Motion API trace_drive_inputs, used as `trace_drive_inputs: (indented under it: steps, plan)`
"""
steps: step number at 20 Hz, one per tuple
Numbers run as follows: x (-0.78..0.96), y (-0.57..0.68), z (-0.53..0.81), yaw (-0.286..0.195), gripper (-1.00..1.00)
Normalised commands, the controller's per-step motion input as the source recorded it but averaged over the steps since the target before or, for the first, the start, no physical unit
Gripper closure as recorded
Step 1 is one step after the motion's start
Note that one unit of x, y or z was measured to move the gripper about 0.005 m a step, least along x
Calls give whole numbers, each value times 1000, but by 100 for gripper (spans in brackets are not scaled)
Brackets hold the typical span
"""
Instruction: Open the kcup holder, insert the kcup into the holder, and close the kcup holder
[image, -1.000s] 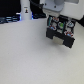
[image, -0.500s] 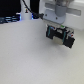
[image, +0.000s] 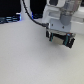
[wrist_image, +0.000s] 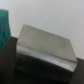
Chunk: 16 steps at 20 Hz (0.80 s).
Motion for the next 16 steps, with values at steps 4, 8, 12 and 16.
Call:
trace_drive_inputs:
  steps: [4, 8, 12, 16]
  plan:
    - [-280, 451, -11, 160, -100]
    - [-341, 603, 0, 93, -100]
    - [-395, 666, 16, 71, -100]
    - [-461, 664, 43, 70, -100]
